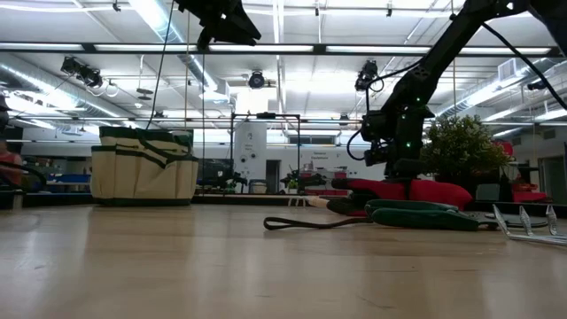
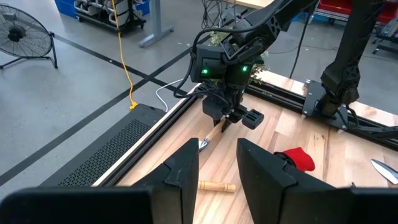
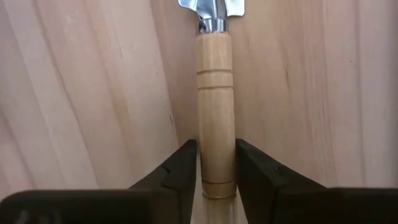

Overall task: Pick & Place Garden tools in Gardening bag
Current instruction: Put the top brown trowel into the gardening bag

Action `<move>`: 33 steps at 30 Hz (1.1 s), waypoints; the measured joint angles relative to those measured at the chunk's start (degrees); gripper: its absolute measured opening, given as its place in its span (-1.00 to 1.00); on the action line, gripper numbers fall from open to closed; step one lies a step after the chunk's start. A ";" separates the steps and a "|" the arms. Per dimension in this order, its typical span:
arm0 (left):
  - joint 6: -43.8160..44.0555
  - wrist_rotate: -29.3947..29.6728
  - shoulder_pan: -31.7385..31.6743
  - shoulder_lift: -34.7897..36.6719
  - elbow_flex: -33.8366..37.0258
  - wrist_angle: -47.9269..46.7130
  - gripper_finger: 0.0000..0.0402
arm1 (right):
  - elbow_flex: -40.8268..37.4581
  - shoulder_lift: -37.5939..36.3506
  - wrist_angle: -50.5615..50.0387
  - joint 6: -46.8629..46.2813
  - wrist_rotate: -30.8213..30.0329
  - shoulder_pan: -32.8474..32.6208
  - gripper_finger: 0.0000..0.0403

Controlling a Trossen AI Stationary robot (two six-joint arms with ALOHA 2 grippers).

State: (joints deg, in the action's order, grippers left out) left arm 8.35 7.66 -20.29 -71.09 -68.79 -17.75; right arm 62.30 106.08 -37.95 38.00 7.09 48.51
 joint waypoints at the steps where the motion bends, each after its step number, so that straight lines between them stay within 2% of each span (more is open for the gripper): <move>1: 0.01 0.00 0.01 0.00 -0.01 0.02 -0.43 | 0.00 0.00 -0.05 0.01 0.00 0.00 -0.48; 9: -0.03 0.00 0.00 0.00 0.00 0.06 -0.43 | -0.02 -0.04 -0.31 0.07 -0.01 -0.02 -0.71; 17: -0.05 0.00 -0.01 0.00 -0.01 0.06 -0.43 | -0.23 -0.79 -1.27 0.61 0.00 -0.02 -0.68; 24: -0.12 0.00 0.00 0.00 0.01 0.38 -0.43 | -0.33 -5.40 -2.91 -0.15 0.53 -0.02 -0.72; 33: -0.18 -0.02 0.01 0.02 0.01 0.68 -0.43 | -0.33 -13.17 -3.37 -6.50 5.97 -0.62 -0.72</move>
State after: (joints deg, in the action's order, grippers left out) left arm 8.16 7.64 -20.27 -71.07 -68.77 -17.07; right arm 61.98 92.91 -41.32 31.49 13.06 47.89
